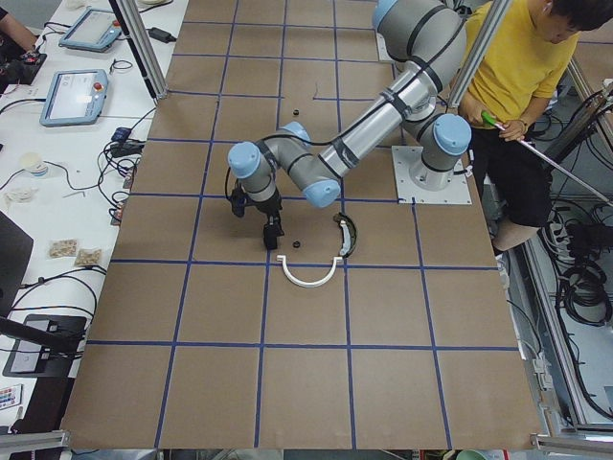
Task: Place bearing gear from tray to pile
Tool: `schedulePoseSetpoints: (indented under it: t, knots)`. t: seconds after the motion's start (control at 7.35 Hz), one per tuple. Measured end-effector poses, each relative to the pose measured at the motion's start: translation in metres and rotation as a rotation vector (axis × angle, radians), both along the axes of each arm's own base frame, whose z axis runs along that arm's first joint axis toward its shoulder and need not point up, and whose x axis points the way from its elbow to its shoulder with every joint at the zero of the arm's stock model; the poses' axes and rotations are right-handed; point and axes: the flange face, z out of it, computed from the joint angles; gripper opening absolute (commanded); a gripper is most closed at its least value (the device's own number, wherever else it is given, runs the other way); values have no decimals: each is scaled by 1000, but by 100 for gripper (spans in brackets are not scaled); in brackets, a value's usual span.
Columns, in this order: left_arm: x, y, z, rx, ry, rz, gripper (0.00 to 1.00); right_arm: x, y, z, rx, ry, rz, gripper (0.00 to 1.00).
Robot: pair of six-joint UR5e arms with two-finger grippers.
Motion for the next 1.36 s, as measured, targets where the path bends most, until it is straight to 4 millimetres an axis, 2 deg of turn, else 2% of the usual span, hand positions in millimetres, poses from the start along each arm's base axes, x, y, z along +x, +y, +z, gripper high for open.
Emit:
schedulePoseSetpoints:
  t: [0.14, 0.41, 0.68, 0.82, 0.95, 1.09, 1.36]
  knots:
    - [-60, -19, 15, -38, -5, -70, 100, -1, -1, 10, -17, 21, 2, 100]
    - [-184, -35, 27, -92, 22, -127, 100, -4, -12, 15, -19, 52, -8, 100]
    - [-303, -26, 18, -100, 61, -110, 100, -6, -16, 11, -6, 28, -26, 100]
    - [-355, -16, 11, -101, 66, -126, 100, -6, -17, 11, -9, -10, -44, 100]
    - [-392, -3, 2, -92, 76, -131, 100, -5, -18, 11, -11, -35, -55, 100]
    - [-419, 14, -12, -63, 89, -130, 100, -6, -19, 11, -12, -44, -60, 100]
    - [-452, 40, -37, -17, 96, -158, 100, -6, -19, 11, -11, -45, -63, 100]
